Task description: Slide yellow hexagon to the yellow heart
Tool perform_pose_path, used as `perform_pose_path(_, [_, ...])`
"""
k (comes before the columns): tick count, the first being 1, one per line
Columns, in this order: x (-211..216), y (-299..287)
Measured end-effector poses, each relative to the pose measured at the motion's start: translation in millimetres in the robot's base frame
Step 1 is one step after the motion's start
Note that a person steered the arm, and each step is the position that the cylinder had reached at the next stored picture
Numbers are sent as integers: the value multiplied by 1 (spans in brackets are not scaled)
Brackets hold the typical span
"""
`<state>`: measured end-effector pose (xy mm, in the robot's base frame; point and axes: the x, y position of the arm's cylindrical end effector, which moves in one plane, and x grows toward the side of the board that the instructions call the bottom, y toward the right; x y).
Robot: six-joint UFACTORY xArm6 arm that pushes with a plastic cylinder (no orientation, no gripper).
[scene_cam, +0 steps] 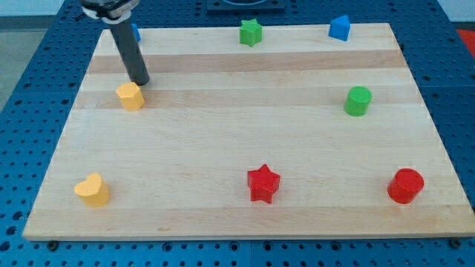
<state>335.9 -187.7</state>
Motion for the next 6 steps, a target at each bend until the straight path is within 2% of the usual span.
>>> perform_pose_path(2, [-10, 1])
perform_pose_path(5, [122, -25])
perform_pose_path(6, [139, -25])
